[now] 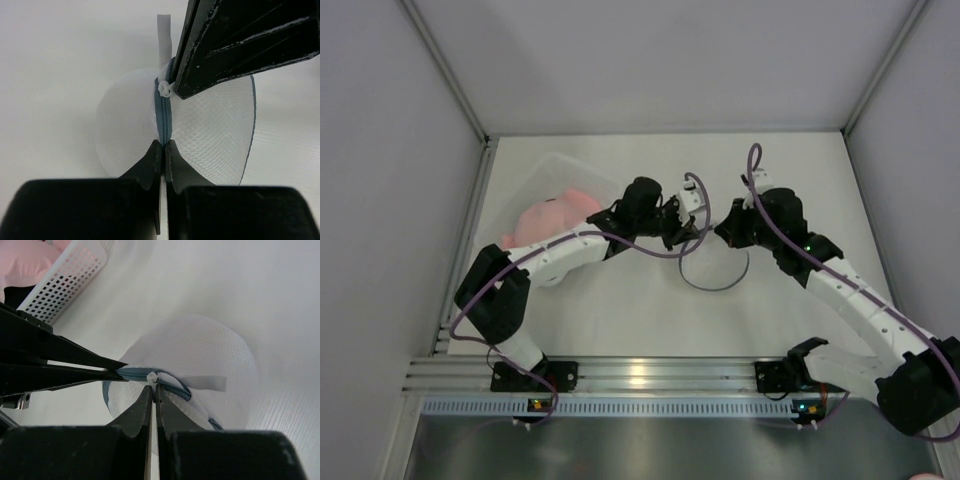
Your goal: Place the bra in the laundry bag and zip it closed
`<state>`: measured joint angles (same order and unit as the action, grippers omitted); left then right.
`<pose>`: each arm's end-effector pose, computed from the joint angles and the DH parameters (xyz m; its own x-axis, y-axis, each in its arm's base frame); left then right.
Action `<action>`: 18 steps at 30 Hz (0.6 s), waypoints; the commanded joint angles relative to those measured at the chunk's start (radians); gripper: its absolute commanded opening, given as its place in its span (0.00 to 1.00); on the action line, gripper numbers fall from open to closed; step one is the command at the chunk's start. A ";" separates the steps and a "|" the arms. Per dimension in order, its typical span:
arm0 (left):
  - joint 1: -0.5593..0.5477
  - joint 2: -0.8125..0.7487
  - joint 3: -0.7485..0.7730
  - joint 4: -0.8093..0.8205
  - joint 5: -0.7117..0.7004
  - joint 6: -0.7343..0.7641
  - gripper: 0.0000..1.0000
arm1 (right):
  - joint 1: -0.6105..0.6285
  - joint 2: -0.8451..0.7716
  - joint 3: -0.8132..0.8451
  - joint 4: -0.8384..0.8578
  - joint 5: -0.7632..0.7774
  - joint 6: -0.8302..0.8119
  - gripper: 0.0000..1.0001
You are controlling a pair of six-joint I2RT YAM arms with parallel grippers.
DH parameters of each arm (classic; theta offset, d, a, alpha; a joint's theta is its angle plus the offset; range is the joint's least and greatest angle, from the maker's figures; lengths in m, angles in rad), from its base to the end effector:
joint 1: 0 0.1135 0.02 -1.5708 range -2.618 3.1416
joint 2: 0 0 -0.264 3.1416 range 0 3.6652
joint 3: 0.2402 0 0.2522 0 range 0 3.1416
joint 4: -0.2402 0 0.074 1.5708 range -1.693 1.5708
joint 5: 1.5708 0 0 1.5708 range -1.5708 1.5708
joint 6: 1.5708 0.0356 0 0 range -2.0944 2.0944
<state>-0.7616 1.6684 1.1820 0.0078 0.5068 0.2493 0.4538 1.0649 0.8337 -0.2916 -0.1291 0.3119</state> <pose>0.2657 -0.2772 0.2664 -0.0972 0.3907 -0.9154 0.9691 0.2466 0.0024 0.2128 0.1089 0.2921 -0.5913 0.0502 -0.8049 -0.3715 0.8689 0.3271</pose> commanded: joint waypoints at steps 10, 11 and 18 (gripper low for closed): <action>0.015 -0.219 -0.214 0.127 -0.169 -0.156 0.00 | -0.106 -0.065 -0.004 -0.027 0.135 0.147 0.00; 0.015 -0.223 -0.222 0.127 -0.169 -0.160 0.00 | -0.104 -0.063 0.001 -0.032 0.137 0.153 0.00; 0.015 -0.251 -0.226 0.133 -0.192 -0.182 0.00 | -0.106 -0.043 0.074 -0.046 0.036 0.159 0.09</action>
<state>-0.7467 1.4609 0.9470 0.1024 0.3382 0.0940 0.3527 1.0275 0.8349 -0.3424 -0.0517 0.4587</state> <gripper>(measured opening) 0.032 0.070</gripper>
